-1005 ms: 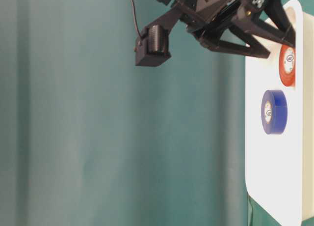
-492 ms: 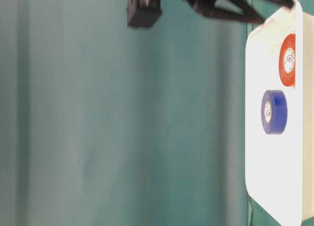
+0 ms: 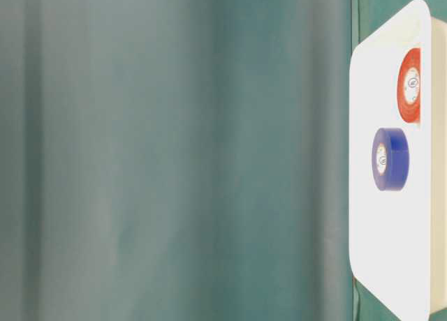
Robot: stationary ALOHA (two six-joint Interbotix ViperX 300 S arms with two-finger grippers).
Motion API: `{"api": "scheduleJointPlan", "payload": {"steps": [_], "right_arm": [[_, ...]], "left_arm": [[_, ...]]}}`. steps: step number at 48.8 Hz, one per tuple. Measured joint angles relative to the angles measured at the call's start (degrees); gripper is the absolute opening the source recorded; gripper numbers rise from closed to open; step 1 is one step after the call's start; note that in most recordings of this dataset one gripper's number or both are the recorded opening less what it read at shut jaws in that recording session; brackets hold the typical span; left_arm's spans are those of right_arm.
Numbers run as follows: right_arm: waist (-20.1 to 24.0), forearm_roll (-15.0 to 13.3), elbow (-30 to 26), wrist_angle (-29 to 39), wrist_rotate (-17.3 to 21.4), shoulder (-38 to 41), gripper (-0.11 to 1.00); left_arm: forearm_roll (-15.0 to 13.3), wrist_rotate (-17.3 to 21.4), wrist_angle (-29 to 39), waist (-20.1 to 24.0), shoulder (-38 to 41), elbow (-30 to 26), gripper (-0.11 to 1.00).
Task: Put the tape into the white case with the right arm.
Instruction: 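Open the right gripper and withdraw it to the right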
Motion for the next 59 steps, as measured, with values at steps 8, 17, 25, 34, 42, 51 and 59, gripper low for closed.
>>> {"api": "scheduleJointPlan", "payload": {"steps": [8,17,25,34,42,51,59], "right_arm": [[0.0,0.0,4.7,-0.7,0.0,-6.8,0.58],[0.0,0.0,8.3,-3.0,0.0,-11.3,0.58],[0.0,0.0,9.2,-3.6,0.1,-14.2,0.58],[0.3,0.1,9.3,-3.8,0.2,-14.3,0.58],[5.3,0.1,9.2,-4.0,0.4,-12.8,0.58],[14.0,0.2,8.8,-4.0,4.0,-10.8,0.58],[19.9,0.1,8.7,-4.0,6.6,-9.9,0.58]], "left_arm": [[0.1,0.1,0.0,0.0,0.1,0.0,0.00],[0.1,0.0,0.0,0.0,0.1,0.0,0.00],[0.1,0.1,0.0,0.0,0.0,0.0,0.00],[0.0,0.1,0.0,0.0,0.0,0.0,0.00],[0.1,0.0,0.0,0.0,0.0,0.0,0.00],[0.0,0.1,0.0,0.0,0.0,0.0,0.00],[0.0,0.0,0.0,0.0,0.0,0.0,0.00]]}}
